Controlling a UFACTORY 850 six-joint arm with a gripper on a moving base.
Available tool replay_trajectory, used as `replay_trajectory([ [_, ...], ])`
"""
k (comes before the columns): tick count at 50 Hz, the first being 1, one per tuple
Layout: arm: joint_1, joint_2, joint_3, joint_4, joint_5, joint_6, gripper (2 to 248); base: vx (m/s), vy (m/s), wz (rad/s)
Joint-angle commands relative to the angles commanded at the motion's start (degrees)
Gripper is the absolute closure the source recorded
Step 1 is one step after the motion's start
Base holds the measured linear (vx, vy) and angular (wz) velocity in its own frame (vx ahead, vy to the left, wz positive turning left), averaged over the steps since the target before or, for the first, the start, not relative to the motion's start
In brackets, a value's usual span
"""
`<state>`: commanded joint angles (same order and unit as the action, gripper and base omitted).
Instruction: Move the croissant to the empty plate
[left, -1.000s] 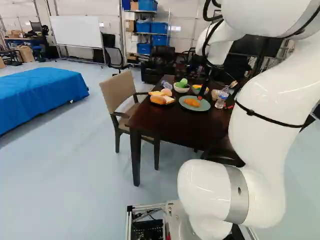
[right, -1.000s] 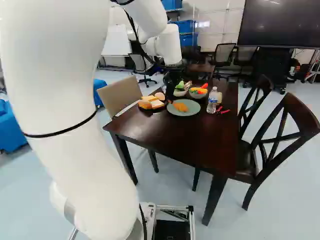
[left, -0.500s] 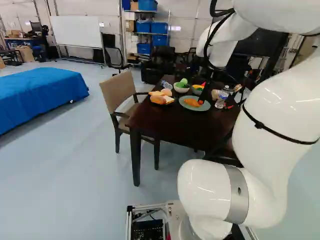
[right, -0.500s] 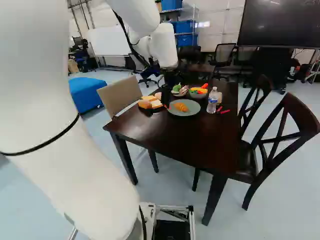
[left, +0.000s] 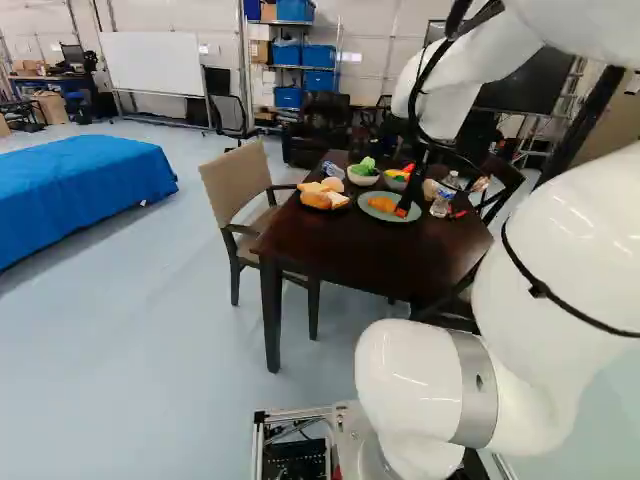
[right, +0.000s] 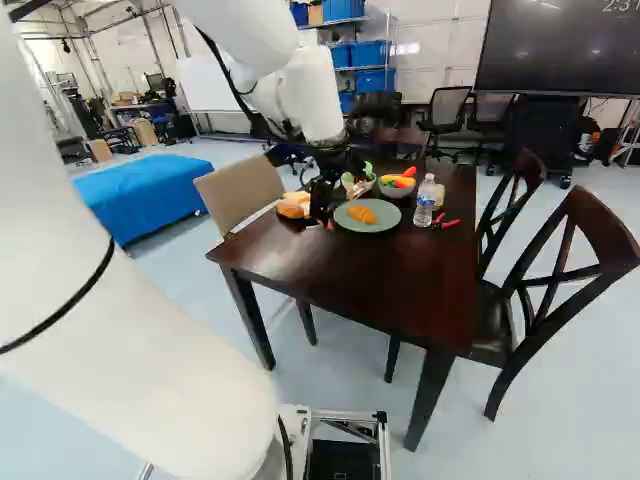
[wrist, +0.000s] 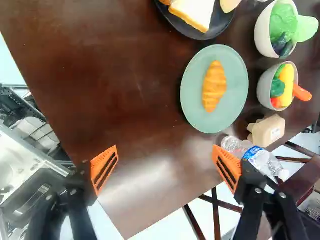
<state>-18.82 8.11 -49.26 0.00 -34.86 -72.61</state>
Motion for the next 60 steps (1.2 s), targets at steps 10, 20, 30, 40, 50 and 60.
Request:
replay_trajectory([
  [10,1.04,2.09,1.90,0.00,0.00,0.00,3,0.000,0.000,0.000],
  [20,1.37,2.53,2.29,0.00,0.01,0.01,3,0.000,0.000,0.000],
  [30,1.46,2.56,2.51,0.00,0.45,0.38,3,0.000,0.000,0.000],
  [40,1.68,2.62,3.04,0.00,1.52,1.30,3,0.000,0.000,0.000],
  [50,2.04,2.73,3.89,0.00,3.23,2.77,3,0.000,0.000,0.000],
  [60,2.52,2.88,5.05,0.00,5.59,4.78,3,0.000,0.000,0.000],
])
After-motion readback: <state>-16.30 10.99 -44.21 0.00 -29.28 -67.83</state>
